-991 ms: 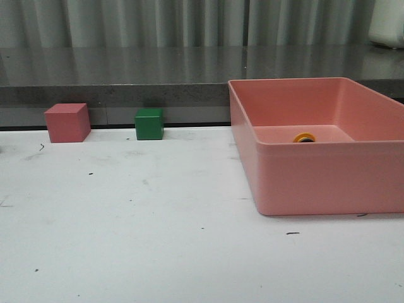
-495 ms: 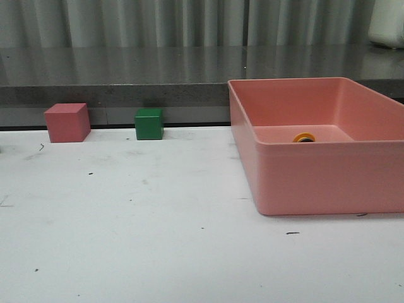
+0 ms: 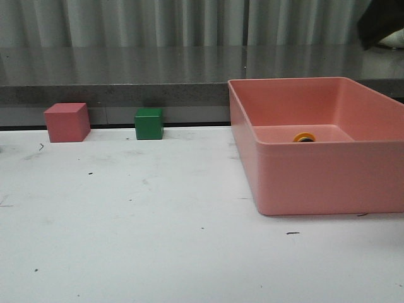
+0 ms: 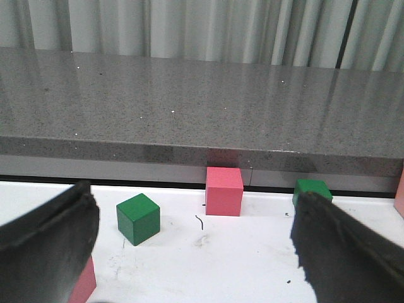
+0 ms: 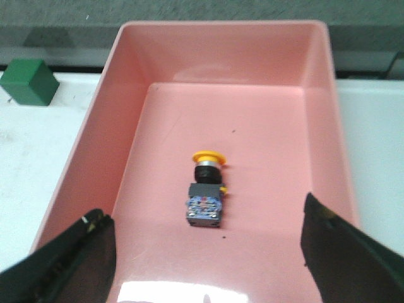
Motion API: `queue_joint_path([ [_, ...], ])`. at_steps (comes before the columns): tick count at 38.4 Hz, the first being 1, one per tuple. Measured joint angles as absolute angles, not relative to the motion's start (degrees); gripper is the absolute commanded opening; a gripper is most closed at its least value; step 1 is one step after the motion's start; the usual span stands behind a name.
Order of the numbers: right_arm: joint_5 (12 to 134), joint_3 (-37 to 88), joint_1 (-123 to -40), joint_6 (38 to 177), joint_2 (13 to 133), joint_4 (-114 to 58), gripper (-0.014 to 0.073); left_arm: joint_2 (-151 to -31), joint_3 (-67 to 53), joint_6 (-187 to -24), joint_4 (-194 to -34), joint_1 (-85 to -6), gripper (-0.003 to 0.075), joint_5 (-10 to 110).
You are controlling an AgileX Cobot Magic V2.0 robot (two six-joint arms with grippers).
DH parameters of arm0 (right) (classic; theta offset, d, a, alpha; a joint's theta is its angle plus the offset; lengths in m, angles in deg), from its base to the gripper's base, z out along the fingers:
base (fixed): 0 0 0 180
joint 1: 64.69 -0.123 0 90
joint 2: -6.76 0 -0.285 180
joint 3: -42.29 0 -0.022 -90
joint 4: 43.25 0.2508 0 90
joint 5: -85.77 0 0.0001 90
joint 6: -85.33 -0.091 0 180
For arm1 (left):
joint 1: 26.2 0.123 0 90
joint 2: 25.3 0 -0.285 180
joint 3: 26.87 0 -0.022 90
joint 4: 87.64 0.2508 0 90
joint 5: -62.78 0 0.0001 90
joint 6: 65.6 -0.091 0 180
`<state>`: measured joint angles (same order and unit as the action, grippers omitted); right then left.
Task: Place and stand button with both arms
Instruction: 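Lower the right gripper into the pink bin onto the yellow button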
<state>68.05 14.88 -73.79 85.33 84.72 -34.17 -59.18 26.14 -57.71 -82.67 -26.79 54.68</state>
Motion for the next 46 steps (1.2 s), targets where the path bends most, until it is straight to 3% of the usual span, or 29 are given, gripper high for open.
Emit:
queue_joint_path([
  [12, 50.8, 40.8, -74.2, 82.9, 118.2, -33.3, 0.0601, -59.2, 26.0, -57.7, -82.7, -26.8, 0.06, 54.7],
  [18, 50.0, 44.7, -74.2, 80.4, 125.2, -33.3, 0.0601, -59.2, 26.0, -57.7, -82.7, -26.8, 0.06, 54.7],
  [25, 50.0, 46.1, -74.2, 79.4, 130.0, -33.3, 0.0554, -59.2, 26.0, -57.7, -82.7, -26.8, 0.06, 54.7],
  [31, 50.0, 46.3, -74.2, 79.4, 131.2, -33.5, 0.0354, -59.2, 26.0, -57.7, -82.7, -26.8, 0.06, 54.7],
  [35, 50.1, 46.3, -74.2, 79.3, 131.2, -33.5, 0.0273, -59.2, 26.0, -57.7, -82.7, -26.8, 0.06, 54.7],
  [46, 49.7, 46.3, -74.2, 79.3, 128.2, -33.5, 0.0268, -59.2, 26.0, -57.7, -82.7, -26.8, 0.06, 54.7],
])
